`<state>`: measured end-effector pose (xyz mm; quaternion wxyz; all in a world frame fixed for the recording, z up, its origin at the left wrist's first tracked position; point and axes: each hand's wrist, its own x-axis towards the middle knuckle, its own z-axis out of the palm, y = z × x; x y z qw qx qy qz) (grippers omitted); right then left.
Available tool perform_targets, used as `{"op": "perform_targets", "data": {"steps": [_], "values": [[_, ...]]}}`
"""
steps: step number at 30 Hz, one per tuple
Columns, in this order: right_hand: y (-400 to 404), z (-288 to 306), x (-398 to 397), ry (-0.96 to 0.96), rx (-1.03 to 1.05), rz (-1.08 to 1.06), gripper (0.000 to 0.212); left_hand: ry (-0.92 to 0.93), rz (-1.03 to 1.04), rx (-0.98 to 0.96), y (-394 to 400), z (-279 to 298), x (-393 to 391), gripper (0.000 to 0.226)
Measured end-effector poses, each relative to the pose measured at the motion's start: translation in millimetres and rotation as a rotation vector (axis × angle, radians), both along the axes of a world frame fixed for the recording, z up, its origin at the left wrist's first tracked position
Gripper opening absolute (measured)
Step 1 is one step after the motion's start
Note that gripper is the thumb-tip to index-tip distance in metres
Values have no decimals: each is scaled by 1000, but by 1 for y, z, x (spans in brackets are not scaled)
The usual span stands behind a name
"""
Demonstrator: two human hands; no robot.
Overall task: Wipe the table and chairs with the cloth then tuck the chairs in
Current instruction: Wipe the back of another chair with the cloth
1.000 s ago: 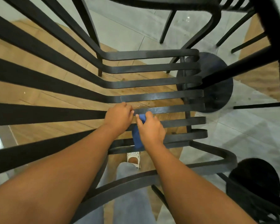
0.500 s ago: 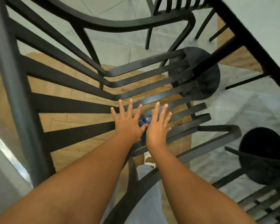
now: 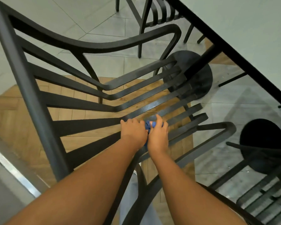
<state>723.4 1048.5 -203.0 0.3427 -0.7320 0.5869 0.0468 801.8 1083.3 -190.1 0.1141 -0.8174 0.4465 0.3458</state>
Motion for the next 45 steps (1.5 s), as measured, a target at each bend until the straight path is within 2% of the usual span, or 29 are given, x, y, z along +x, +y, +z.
{"op": "perform_targets", "data": {"steps": [4, 9, 17, 25, 33, 45], "values": [[2, -3, 16, 12, -20, -54, 46, 6, -34, 28, -4, 0, 13, 37], [6, -4, 40, -7, -13, -171, 46, -30, -175, 115, -18, 5, 48, 42], [9, 9, 113, -59, -53, -376, 49, -71, -387, 39, -37, 38, 130, 46], [5, 22, 174, -107, -101, -468, 48, -82, -566, -46, -52, 61, 194, 46], [-17, 24, 216, -111, -149, -464, 46, -62, -570, -75, -67, 60, 231, 44], [-65, 30, 281, -127, -230, -480, 47, 18, -444, -390, -112, 50, 294, 36]]}}
